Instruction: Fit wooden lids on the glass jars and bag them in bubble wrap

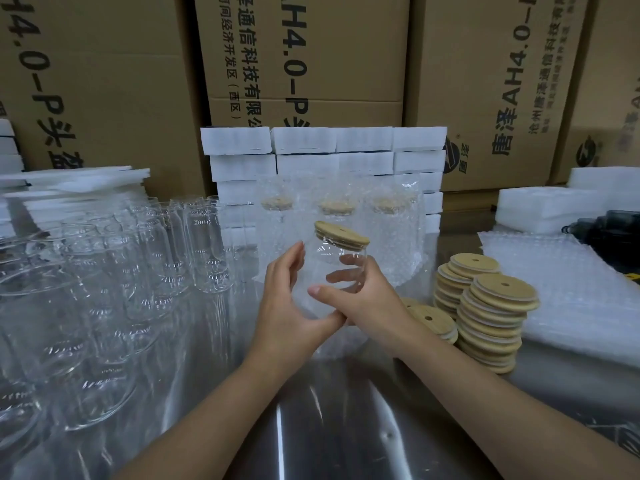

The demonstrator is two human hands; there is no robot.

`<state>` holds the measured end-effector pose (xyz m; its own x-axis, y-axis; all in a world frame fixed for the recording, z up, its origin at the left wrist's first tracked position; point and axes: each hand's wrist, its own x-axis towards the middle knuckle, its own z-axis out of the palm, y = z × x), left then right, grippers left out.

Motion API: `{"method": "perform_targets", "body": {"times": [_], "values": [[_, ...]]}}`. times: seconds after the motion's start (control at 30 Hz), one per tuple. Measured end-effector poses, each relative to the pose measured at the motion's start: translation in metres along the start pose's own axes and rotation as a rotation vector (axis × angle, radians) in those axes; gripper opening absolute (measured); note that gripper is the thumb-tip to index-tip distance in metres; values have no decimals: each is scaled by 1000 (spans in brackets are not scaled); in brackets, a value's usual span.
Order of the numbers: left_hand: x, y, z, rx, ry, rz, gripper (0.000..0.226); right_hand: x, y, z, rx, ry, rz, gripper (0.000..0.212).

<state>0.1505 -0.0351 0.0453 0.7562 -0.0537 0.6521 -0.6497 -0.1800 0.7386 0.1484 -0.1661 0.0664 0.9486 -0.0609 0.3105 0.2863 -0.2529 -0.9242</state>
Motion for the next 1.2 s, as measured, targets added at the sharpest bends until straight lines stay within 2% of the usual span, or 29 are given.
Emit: {"method": "perform_targets", "body": {"times": [0.1,0.23,0.37,0.47,0.57,0.77,0.93,1.03,1.1,1.2], "values": [[-2,3,-3,-1,27,89,73,1,-1,0,20,88,-33,62],[2,0,-4,75,200,94,60,1,-6,-4,90,259,-96,66],[8,-5,-5,97,301,-102,53,0,-7,-6,111,355,-169,58],[11,-9,-6,7,245,-268,45,0,-6,-7,108,383,-208,54],[10,-11,-6,-57,163,-329,34,-1,-5,-5,80,393,-227,55],[7,-11,-5,-44,136,-215,37,-3,-2,-3,-30,415,-235,68],[4,1,-3,-108,206,68,28,-4,-2,-1,-113,368,-214,77],[1,6,-4,-22,135,181,41,-6,-2,0,-97,340,-229,76],[-2,5,-6,74,43,222,66,-6,-3,0,-50,340,-227,73],[-2,0,-4,208,-86,193,97,-4,-5,-4,39,366,-212,65]]}}
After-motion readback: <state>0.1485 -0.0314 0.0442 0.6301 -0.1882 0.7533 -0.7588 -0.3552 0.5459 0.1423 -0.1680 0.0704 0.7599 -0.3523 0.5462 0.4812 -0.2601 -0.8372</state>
